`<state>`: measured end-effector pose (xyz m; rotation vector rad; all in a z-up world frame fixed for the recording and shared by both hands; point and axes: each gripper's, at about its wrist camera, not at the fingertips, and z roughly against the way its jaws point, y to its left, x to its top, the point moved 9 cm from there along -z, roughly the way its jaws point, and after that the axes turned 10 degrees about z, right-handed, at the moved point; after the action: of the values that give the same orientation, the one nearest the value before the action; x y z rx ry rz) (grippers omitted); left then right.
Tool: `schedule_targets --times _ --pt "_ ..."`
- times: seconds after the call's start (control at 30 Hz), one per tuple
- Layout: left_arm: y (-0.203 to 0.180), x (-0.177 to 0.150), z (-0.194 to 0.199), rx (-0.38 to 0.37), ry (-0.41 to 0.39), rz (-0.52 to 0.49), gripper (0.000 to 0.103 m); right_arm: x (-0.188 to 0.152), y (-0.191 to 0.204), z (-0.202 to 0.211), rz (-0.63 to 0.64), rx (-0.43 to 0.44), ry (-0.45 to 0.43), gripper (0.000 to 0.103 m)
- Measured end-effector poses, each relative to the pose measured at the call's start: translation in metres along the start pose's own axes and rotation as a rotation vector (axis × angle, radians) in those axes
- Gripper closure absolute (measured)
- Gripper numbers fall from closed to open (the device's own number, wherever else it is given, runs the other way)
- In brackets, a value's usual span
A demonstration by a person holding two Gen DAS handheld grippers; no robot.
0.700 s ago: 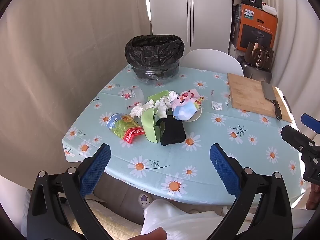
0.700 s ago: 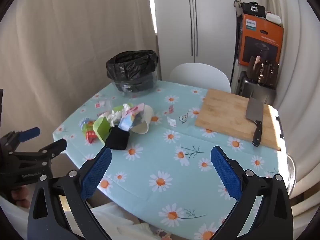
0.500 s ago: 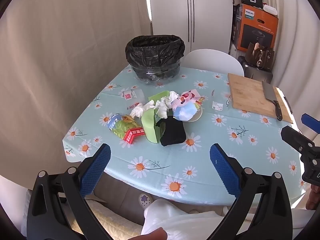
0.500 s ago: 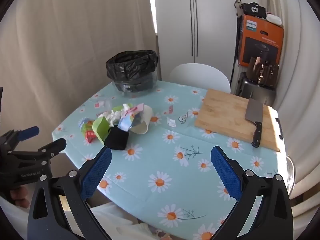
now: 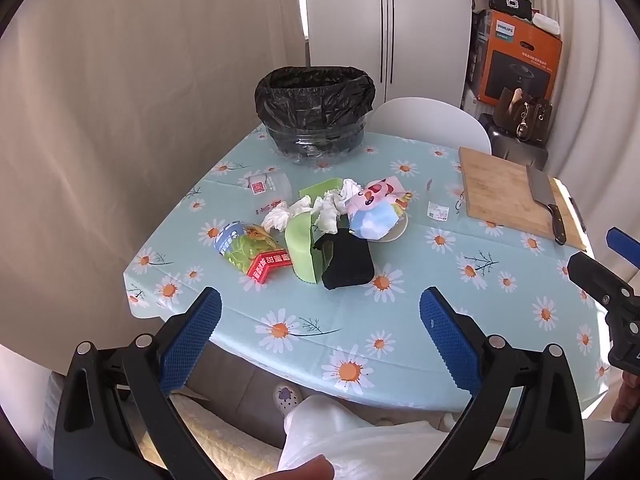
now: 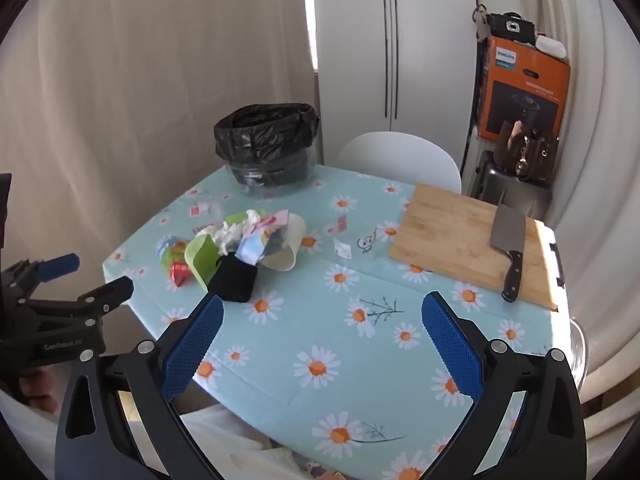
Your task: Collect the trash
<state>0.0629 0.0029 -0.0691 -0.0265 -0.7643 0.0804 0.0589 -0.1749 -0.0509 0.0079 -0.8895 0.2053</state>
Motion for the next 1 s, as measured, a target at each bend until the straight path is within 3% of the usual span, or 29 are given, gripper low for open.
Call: schedule_targets --times 0.63,1.0 --pt "0.015 -0.009 -0.011 0.001 0.065 0.072 0.006 -0.001 0.005 -0.001 0.02 0.003 0.005 0.008" --pt "0.013 -0.007 -0.01 0.002 0.055 0.055 0.006 -0.001 0.007 -0.002 0.033 -0.001 0.007 0.008"
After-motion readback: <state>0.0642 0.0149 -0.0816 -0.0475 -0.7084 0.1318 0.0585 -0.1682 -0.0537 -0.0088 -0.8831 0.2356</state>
